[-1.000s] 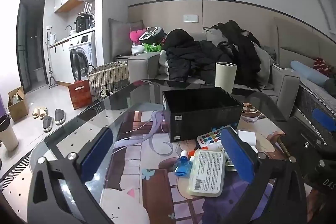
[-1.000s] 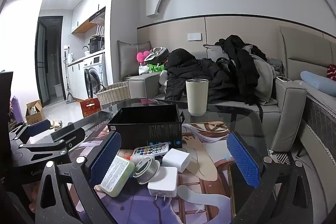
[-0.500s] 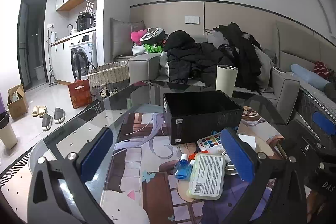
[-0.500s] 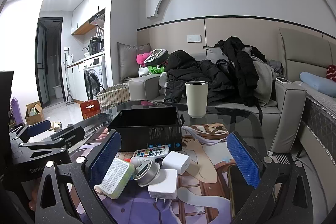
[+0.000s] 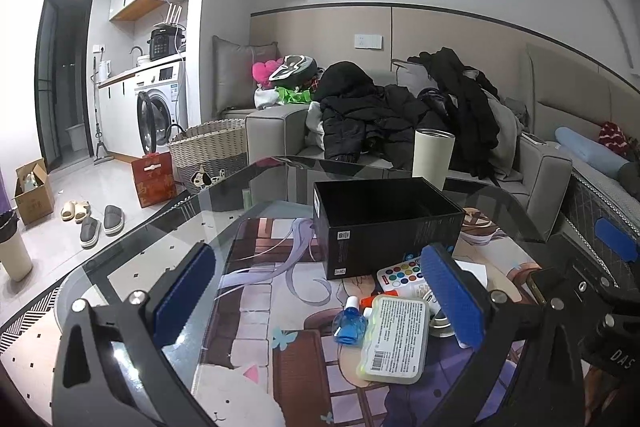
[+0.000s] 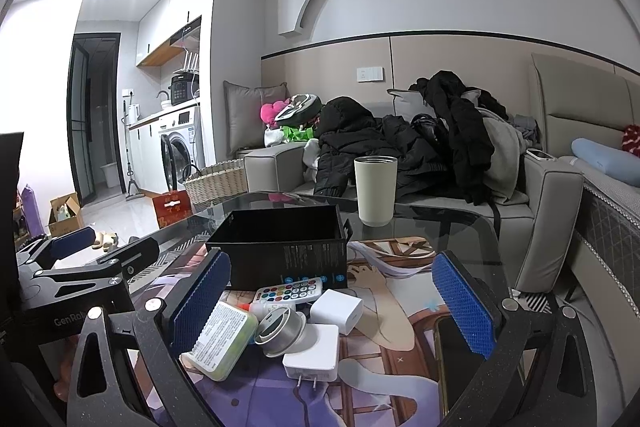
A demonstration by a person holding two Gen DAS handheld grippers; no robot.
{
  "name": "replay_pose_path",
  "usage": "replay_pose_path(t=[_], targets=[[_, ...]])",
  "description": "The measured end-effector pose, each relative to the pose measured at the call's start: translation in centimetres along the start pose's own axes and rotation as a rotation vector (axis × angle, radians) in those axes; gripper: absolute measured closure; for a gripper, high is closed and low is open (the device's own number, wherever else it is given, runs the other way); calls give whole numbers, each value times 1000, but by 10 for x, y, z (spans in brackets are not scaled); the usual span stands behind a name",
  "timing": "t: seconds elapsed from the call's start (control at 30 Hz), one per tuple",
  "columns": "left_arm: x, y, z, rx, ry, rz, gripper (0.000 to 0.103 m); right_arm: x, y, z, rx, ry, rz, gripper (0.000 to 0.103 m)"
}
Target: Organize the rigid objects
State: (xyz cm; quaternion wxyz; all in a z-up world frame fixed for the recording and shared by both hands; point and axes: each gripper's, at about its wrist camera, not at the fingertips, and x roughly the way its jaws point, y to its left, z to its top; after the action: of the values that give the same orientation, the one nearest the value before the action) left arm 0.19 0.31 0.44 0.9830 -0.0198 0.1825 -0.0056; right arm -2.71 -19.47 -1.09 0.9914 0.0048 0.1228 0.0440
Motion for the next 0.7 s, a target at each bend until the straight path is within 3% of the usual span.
replay_pose_path(t=[0.7], targets=[[1, 2, 2, -15, 5, 7, 0, 0, 0, -1, -1, -1, 0, 0]])
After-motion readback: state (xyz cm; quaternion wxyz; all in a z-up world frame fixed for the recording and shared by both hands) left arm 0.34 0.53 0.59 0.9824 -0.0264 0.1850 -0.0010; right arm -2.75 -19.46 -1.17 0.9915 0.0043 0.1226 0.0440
